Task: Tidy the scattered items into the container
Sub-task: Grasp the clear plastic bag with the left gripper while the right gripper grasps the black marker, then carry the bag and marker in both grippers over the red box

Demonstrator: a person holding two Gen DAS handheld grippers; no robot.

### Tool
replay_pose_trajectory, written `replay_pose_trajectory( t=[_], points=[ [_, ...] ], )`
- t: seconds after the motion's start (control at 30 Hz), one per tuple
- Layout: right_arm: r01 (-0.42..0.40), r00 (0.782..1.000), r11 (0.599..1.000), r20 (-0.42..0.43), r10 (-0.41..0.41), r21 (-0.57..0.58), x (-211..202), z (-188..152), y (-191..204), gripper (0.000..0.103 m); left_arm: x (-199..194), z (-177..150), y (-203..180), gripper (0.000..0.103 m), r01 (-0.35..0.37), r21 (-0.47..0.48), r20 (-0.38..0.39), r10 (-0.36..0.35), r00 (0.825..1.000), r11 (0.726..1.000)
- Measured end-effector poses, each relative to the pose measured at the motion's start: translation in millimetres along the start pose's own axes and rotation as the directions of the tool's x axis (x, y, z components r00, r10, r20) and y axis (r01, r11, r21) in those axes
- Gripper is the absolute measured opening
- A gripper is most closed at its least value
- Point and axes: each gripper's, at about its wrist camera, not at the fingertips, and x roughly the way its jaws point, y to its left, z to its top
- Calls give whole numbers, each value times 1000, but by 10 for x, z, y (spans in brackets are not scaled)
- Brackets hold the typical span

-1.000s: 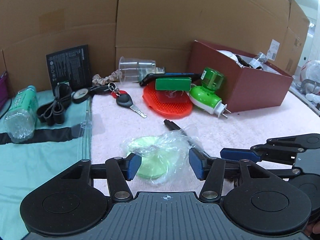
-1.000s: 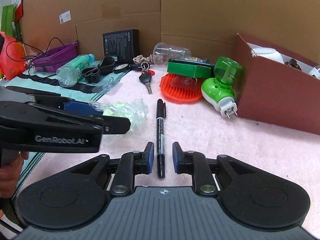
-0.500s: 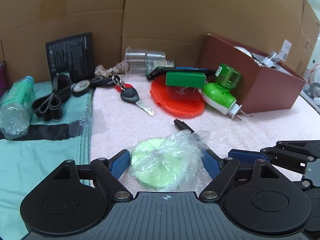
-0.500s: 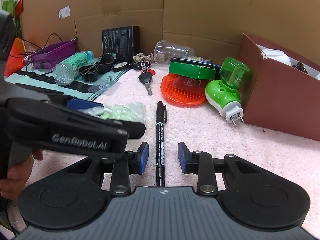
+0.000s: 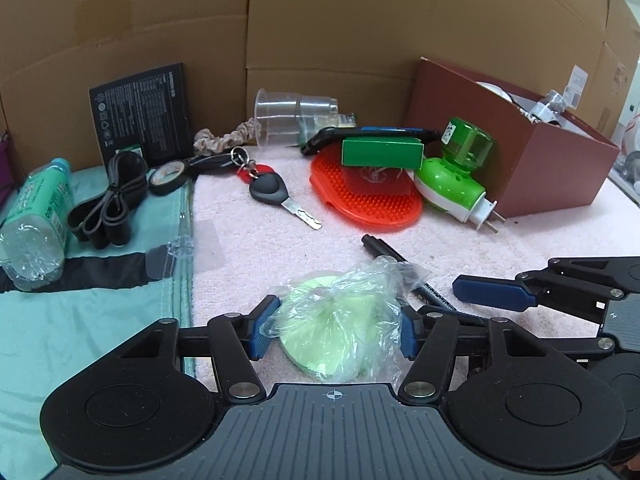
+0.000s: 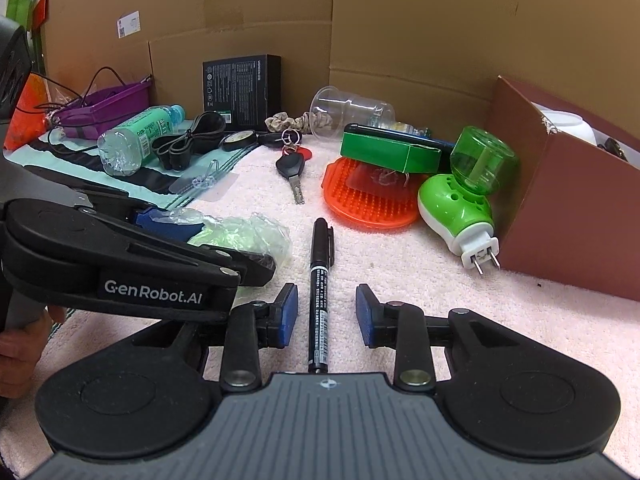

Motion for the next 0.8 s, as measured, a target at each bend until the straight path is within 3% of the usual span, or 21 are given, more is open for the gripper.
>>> replay_pose_trajectory(
  t=[0.07,0.27,0.37,0.47,0.6,0.8],
  points=[
    [-1,1000,1000,3,1,-10,-4,-7,3,36,11,3,3,65,-2,-4,3,2,1000,1000],
    [-1,1000,1000,13,1,-28,41,10,8,35,13,6,-13,61,-20,-1,-1,20,1000,1000],
    [-25,1000,999,3,25,-46,-3,-3,52,15,-46,-23,-43,60,-27,3,-10,27,1000,1000],
    [-41,999,998,-7,40,-57,-72,-36,92,11,-121,-68,-51,60,-15,-11,-15,15,1000,1000],
    [-80,997,997,-15,80,22,-159,-71,-18,11,-225,-94,-42,60,19,-48,-19,-20,1000,999],
    [-134,991,972,6,135,191,-403,-166,-257,11,-420,-45,-201,60,48,-13,12,-48,999,999]
  ],
)
